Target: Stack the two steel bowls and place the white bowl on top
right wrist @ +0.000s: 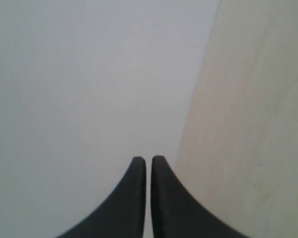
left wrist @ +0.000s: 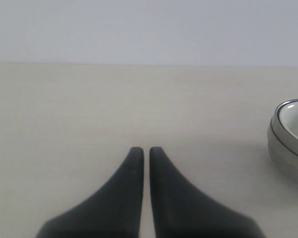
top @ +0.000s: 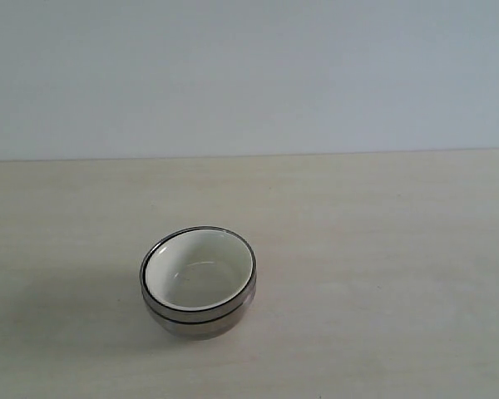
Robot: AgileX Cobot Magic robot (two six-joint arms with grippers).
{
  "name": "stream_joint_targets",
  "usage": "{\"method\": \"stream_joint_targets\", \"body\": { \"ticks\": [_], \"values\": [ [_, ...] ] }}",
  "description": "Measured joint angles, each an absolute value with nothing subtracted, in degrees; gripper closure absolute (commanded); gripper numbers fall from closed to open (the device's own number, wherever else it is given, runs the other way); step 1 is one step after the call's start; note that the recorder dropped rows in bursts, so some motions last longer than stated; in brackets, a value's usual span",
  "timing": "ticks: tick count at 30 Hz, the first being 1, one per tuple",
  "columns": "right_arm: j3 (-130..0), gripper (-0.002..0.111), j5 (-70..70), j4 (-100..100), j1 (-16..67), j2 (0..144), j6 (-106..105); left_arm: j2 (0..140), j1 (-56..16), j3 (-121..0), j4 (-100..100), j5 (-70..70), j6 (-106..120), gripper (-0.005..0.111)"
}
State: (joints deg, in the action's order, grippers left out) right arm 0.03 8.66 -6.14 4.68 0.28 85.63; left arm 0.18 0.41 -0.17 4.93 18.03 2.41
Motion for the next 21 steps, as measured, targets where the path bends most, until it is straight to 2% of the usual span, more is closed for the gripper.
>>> {"method": "stream_joint_targets", "body": {
  "ticks": [4,21],
  "values": [
    [0.03,0.108,8.66,1.83,4.68,0.28,85.63,0.18,0.41,-0.17,4.93,18.03,2.41,0.103],
    [0.03,0.108,11.36,2.04,4.68,0.28,83.76,0.18,0.41,-0.17,4.93,18.03,2.41,0.103]
  ]
}}
